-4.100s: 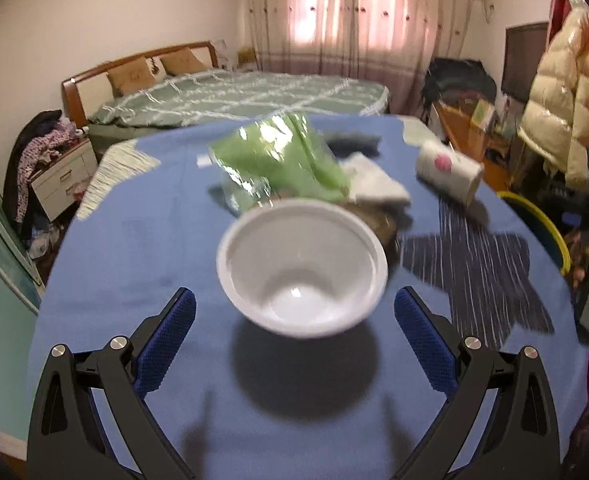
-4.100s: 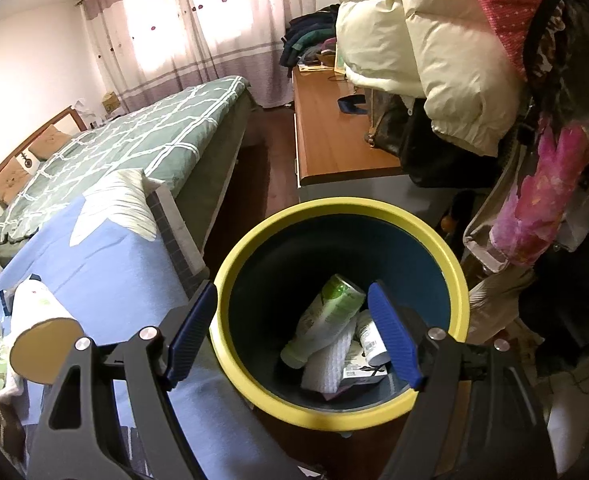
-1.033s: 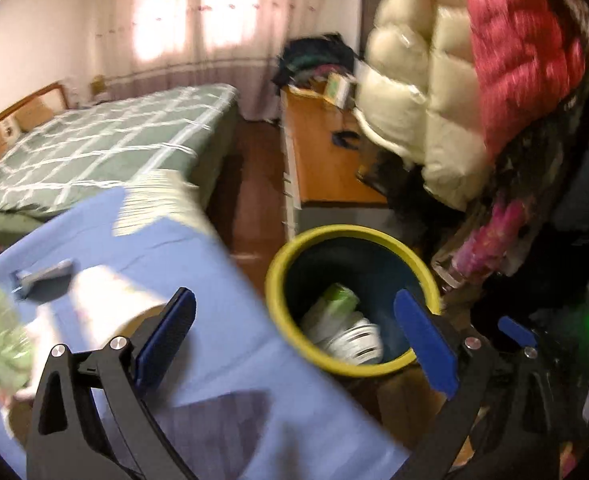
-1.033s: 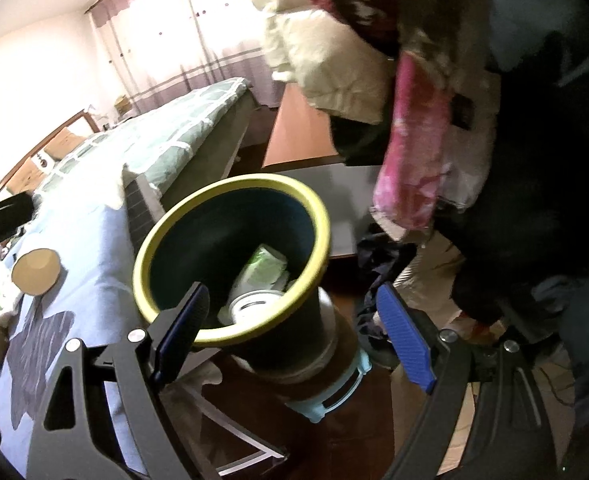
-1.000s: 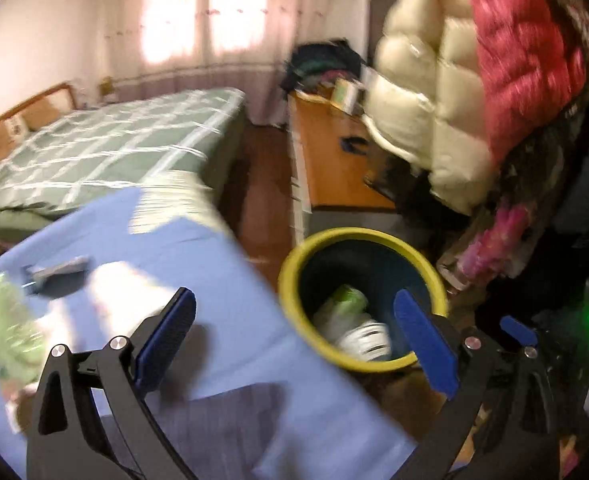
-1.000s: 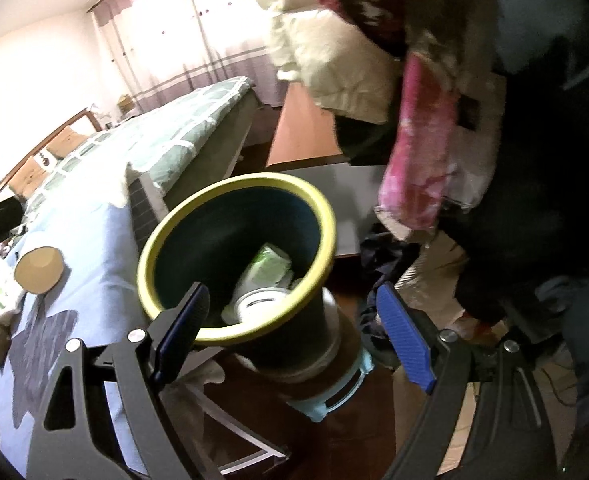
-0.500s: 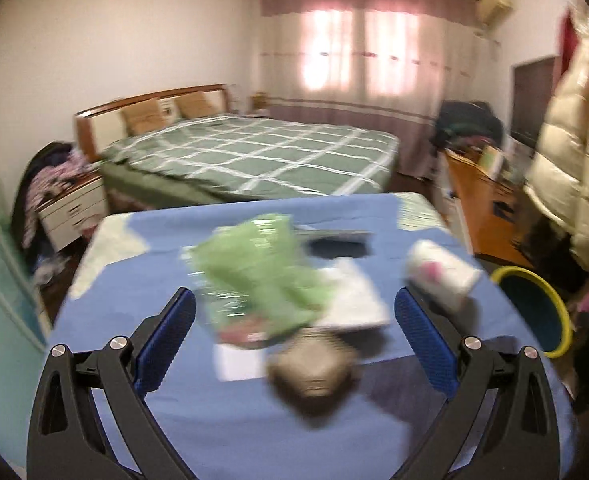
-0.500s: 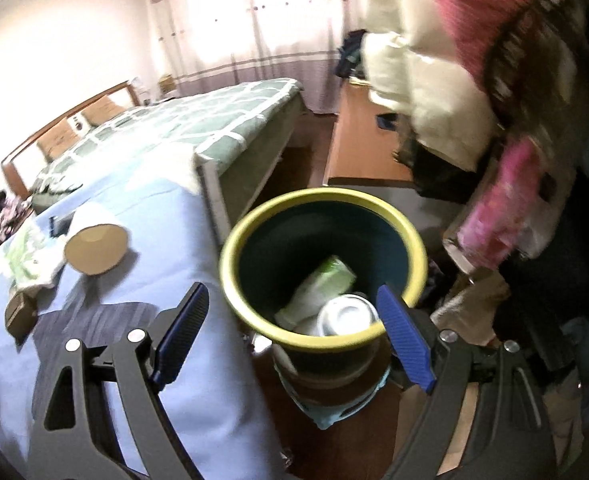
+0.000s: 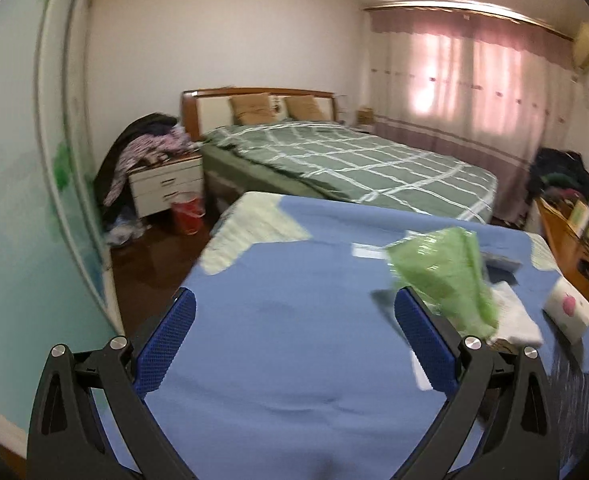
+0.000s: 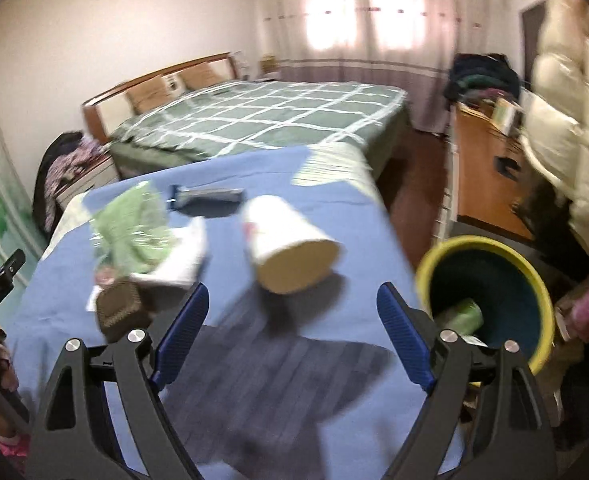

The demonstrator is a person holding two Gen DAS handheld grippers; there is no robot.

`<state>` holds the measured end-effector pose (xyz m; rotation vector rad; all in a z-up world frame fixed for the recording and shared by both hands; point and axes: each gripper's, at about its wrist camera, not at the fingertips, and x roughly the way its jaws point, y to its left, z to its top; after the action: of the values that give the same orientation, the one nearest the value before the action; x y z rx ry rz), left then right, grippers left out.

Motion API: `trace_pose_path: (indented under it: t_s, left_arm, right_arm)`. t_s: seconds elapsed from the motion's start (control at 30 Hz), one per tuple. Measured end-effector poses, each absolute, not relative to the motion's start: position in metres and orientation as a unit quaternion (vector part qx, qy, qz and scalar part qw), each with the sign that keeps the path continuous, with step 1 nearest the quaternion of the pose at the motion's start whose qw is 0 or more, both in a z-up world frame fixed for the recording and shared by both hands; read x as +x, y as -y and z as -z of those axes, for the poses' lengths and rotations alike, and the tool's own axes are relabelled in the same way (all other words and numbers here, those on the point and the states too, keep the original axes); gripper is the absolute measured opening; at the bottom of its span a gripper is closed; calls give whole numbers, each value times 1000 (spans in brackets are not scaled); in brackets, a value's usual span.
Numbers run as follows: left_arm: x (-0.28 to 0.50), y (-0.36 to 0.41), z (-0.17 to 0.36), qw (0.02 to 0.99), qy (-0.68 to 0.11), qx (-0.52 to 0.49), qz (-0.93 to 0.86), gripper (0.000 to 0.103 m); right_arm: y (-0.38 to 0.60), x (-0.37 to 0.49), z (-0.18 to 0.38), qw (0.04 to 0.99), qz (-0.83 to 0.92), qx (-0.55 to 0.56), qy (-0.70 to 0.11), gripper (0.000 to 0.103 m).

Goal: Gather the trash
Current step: 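Return to the table and grasp the green plastic bag with the right gripper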

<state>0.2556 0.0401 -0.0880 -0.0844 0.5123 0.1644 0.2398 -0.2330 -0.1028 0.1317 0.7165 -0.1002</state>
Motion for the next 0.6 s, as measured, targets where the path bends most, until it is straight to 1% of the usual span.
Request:
trace_pose_path:
  t_s: [0.2, 0.23, 0.33, 0.4, 0.6]
  left_arm:
    - [246, -58, 82, 962, -235, -63, -124, 98]
    - [245, -59, 82, 962, -232, -62, -130, 98]
    - [242, -62, 81, 962, -225, -64, -142, 98]
    - [242, -63, 81, 961, -228, -67, -143, 98]
    - [247, -62, 84, 958, -239, -73, -139, 98]
  right_arm:
    - [186, 282, 101, 932, -2, 41, -361, 81]
    - [180, 289, 102, 931, -10, 36, -363, 80]
    - [152, 318, 106, 925, -39, 12, -378, 63]
    - [138, 331, 110, 921, -50, 1, -386, 59]
    - [106, 364, 130, 912, -65, -36, -404, 58]
